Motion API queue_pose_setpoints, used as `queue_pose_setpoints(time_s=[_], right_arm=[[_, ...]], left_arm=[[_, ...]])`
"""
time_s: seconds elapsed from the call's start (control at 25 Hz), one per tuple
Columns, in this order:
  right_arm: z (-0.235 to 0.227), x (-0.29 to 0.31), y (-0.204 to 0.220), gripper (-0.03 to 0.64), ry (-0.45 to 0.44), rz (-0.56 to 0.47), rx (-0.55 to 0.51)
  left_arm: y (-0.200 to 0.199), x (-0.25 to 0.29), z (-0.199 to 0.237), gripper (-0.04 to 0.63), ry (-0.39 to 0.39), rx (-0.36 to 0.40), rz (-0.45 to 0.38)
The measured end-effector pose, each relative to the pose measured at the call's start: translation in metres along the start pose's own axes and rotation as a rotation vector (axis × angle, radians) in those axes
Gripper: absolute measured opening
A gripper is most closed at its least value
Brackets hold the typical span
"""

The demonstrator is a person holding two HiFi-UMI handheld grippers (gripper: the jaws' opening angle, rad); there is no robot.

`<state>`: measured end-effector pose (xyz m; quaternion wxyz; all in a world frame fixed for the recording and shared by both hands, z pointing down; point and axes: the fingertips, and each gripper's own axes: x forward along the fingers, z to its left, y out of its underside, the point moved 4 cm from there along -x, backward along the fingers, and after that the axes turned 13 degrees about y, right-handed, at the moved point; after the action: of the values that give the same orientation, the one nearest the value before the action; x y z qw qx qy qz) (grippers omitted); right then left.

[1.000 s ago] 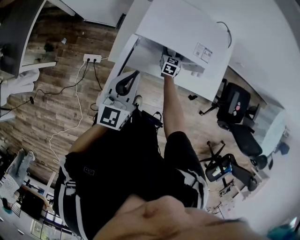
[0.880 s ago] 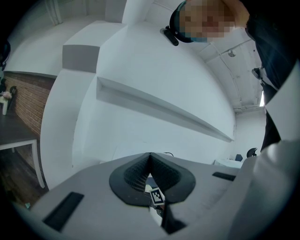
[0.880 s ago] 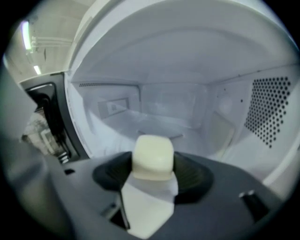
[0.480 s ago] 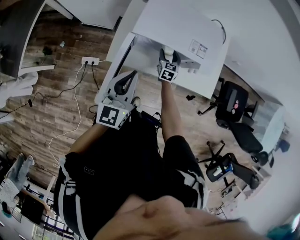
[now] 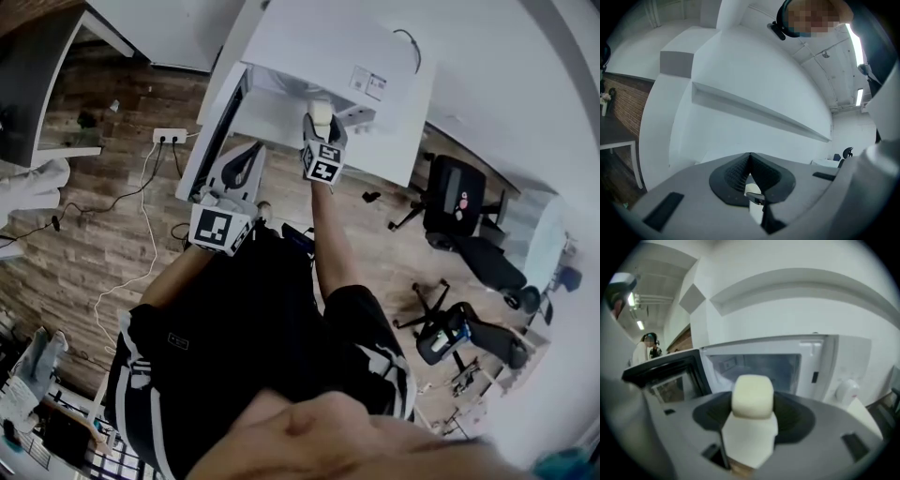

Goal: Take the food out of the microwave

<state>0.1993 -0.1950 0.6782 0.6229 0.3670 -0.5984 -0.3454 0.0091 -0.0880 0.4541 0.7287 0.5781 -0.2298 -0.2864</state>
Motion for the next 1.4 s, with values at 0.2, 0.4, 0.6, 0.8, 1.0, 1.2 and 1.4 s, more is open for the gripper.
queue_pose_setpoints(time_s=[0.2, 0.4, 0.6, 0.8, 1.0, 1.2, 1.4], right_arm=[[-0.011, -0.035, 0.0, 0.287, -0.028, -0.038, 0.01], [-0.021, -0.073, -0.001, 0.287, -0.06, -0.068, 0.033], [-0.027, -0.114, -0.017, 0.287, -0.086, -0.119, 0.061], [-0.03, -0.158, -0.033, 0.287, -0.087, -0.168, 0.087], [-0.023, -0.192, -0.05, 0.288, -0.086, -0.207, 0.098], [-0.014, -0.213, -0.065, 0.288, -0.076, -0.234, 0.093], [-0.002, -0.233, -0.076, 0.288, -0.072, -0.252, 0.086]], left_arm=[[0.011, -0.002, -0.023, 0.031, -0.009, -0.012, 0.006], [0.018, -0.011, -0.044, 0.031, -0.045, 0.009, 0.016], [0.021, -0.019, -0.047, 0.031, -0.068, 0.008, 0.023], [0.02, -0.023, -0.041, 0.031, -0.068, 0.008, 0.03], [0.018, -0.027, -0.028, 0.031, -0.06, 0.019, 0.037], [0.009, -0.032, -0.014, 0.031, -0.055, 0.023, 0.022], [0.005, -0.038, -0.002, 0.031, -0.058, 0.035, 0.005]])
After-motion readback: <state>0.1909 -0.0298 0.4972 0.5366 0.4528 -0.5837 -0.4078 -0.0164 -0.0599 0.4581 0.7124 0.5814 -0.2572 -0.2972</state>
